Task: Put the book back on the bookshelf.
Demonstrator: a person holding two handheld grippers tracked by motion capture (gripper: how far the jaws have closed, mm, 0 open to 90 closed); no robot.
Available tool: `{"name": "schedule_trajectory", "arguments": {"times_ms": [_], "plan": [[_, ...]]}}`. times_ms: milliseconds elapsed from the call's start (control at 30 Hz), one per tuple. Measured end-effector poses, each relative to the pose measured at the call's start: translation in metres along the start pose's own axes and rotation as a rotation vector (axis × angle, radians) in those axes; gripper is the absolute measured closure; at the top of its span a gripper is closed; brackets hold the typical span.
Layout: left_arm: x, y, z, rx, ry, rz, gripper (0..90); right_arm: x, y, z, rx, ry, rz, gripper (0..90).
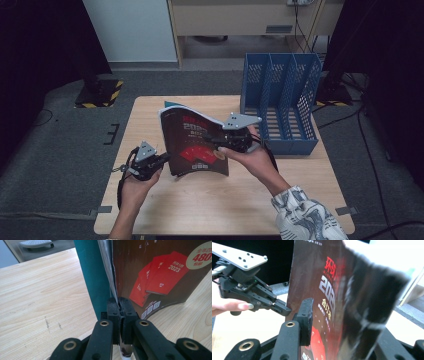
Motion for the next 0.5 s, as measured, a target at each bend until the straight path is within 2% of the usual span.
{"name": "schedule_trajectory", "arguments": {"times_ms": [333, 400, 500], "plan": [[0.0, 0.0, 0.001, 0.008, -0.003, 0.004, 87.8, -0.001, 0.014, 0.003, -0.01, 0.023, 0.016, 69.3], [0.0, 0.001, 0.002, 0.011, -0.007, 0.008, 87.8, 0.0, 0.015, 0.004, 0.007, 0.034, 0.014, 69.3], [0.0, 0.001, 0.002, 0.021, -0.014, 0.016, 87.8, 0.002, 0.014, 0.004, 0.007, 0.038, 0.01, 70.5]]}}
Point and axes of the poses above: each handheld gripper's, and its own axes: x roughly forward along the jaws, y roughly out of its top, z roughly to its right, the point moved 2 cm from there along x, roughly forward along the jaws, and after that the axes turned 6 degrees about -y, right-handed, at the moved point
